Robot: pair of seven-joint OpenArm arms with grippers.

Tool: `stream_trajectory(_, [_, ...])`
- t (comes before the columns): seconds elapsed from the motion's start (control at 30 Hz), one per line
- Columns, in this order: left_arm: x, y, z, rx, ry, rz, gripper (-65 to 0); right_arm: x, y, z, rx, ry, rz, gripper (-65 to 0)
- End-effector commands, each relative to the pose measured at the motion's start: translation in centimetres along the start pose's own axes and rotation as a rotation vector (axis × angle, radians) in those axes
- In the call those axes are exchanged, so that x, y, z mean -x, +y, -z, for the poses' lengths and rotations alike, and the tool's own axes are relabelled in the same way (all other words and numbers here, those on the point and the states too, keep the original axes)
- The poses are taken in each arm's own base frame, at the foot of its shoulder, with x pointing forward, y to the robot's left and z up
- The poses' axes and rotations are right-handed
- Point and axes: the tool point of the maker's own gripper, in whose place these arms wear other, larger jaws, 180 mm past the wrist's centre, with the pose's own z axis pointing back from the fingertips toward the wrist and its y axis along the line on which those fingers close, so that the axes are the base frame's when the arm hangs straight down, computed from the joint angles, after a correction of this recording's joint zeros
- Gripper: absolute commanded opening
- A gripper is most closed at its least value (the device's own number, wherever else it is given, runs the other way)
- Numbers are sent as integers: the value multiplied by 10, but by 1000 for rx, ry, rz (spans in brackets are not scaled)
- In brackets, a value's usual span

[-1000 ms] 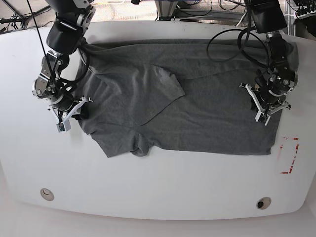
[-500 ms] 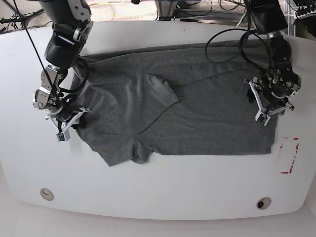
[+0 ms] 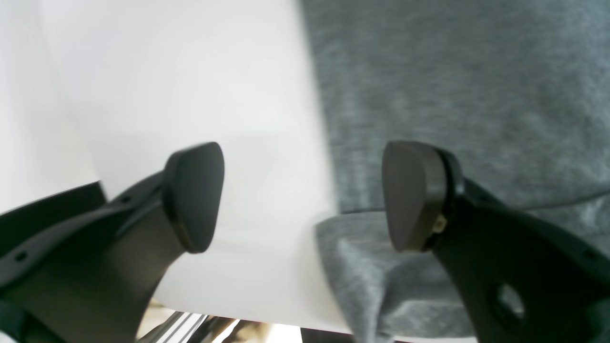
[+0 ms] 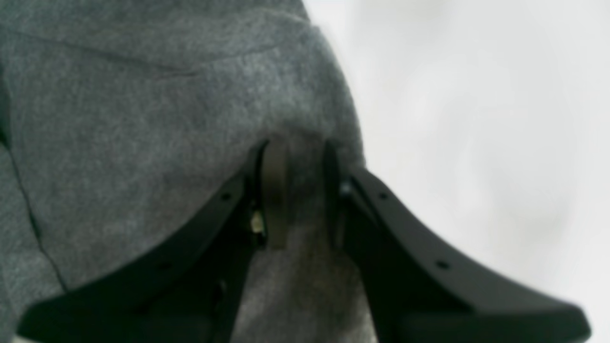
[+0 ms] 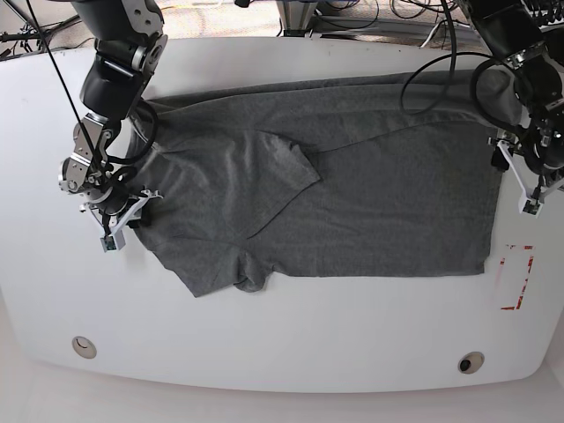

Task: Fold the T-shirt properly
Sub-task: 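Grasp the shirt's side edge with the right gripper, left gripper at the hem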

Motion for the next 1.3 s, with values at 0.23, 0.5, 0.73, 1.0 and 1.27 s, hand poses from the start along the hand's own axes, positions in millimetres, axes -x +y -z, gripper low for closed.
stream_trajectory(0.23, [37,9,-2,160,32,-30,-164,18,5,2,6,81,-8,-526])
stream_trajectory(0.5, [64,3,7,237,81,-90,-164,19,7,3,1,81,-6,-526])
stream_trajectory(0.73, [82,-4,13,264,125,-111,-164,24,9,3,-1,90,-4,-526])
stream_trajectory(1.0, [89,-14,19,294,135,-119,-167,25,9,3,-1,92,-3,-528])
stream_trajectory(1.27, [90,-14,20,291,138,-116,-378,25,8,3,0,91,-2,-530])
